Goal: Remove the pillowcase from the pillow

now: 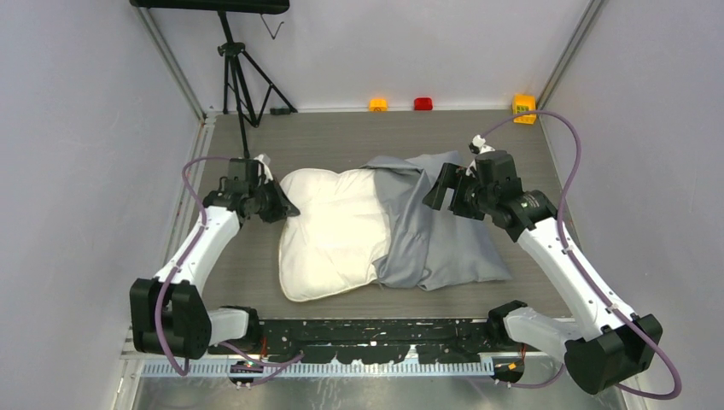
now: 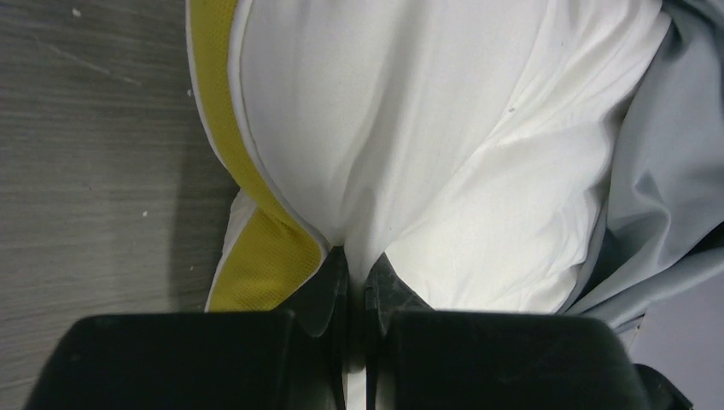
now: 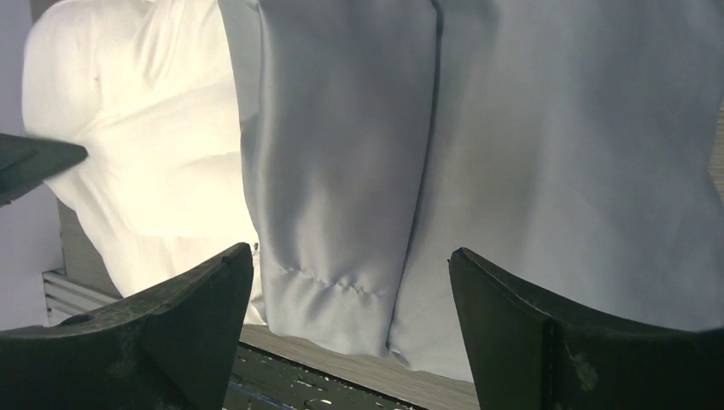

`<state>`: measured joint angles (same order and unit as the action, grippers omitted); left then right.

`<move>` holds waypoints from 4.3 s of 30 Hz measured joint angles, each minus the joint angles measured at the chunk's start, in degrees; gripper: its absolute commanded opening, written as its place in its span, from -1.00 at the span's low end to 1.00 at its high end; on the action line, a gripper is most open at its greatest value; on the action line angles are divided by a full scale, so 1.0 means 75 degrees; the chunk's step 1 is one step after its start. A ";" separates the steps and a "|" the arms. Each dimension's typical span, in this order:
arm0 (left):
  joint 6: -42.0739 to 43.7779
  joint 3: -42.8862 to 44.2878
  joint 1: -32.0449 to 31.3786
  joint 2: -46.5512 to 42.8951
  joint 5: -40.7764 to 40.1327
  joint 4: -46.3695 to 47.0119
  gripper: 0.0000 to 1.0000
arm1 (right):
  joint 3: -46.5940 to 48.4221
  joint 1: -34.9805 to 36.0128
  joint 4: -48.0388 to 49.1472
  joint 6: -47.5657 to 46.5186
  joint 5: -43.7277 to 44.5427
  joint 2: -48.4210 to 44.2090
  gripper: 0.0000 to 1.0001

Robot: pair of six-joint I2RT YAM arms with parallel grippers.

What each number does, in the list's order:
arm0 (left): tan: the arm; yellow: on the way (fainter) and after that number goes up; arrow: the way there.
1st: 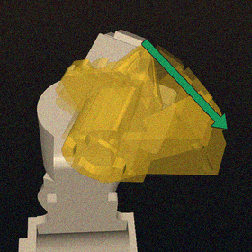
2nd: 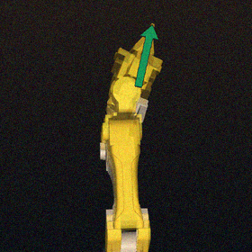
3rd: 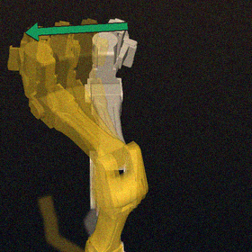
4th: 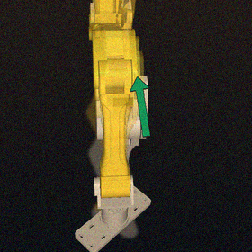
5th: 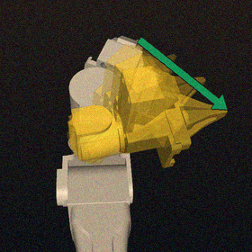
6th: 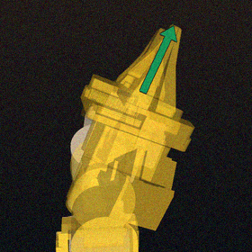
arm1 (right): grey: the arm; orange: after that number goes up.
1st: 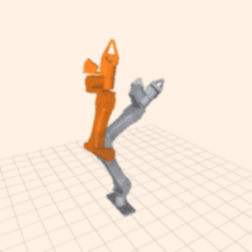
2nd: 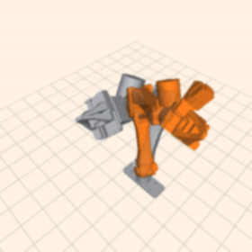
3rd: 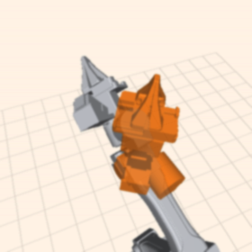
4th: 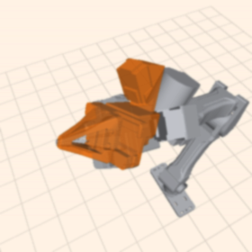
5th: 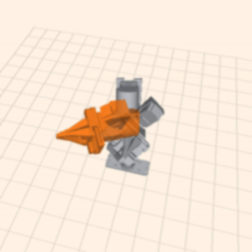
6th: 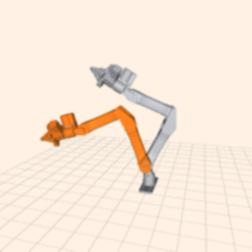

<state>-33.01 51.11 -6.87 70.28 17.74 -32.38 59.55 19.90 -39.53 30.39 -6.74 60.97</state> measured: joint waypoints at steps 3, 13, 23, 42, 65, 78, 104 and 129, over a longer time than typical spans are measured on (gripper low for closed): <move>-0.0189 0.0306 0.0003 0.0382 -0.0125 0.0259 0.22 | -0.0032 0.0003 -0.0076 0.0023 -0.0061 0.0009 0.80; -0.0026 0.1405 0.0026 0.0382 -0.0880 -0.1107 0.99 | -0.0344 0.0003 -0.0574 0.0023 0.0918 0.0105 0.93; -0.0536 -0.0391 0.0020 -0.2588 -0.0428 -0.2474 0.99 | -0.1326 -0.0003 -0.0184 0.0344 0.1749 -0.1440 0.99; -0.1716 -0.1996 -0.1676 -0.2827 0.0105 -0.1751 0.88 | -0.2841 -0.0003 -0.0280 0.0784 -0.0653 -0.2748 0.96; -0.2748 -0.3016 -0.1804 -0.3850 0.0254 -0.0799 0.99 | -0.2311 0.1329 0.0682 0.1679 -0.0047 -0.0210 0.97; -0.2707 -0.2943 -0.1827 -0.2667 0.0181 0.0125 0.97 | -0.2157 0.1480 0.1294 0.1373 0.1274 -0.0146 0.90; -0.3340 -0.3366 -0.1766 -0.2168 -0.1142 0.1084 -1.00 | -0.2055 0.1486 0.0367 0.1958 0.3707 -0.0396 -1.00; -0.2815 -0.2766 -0.0571 -0.3675 -0.3891 -0.0402 -1.00 | -0.2055 0.1483 0.0618 0.0542 0.3241 -0.1862 0.76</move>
<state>-54.13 30.37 -11.16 42.72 -11.44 -35.40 44.14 31.03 -34.89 34.46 17.56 47.00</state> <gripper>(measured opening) 0.040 0.872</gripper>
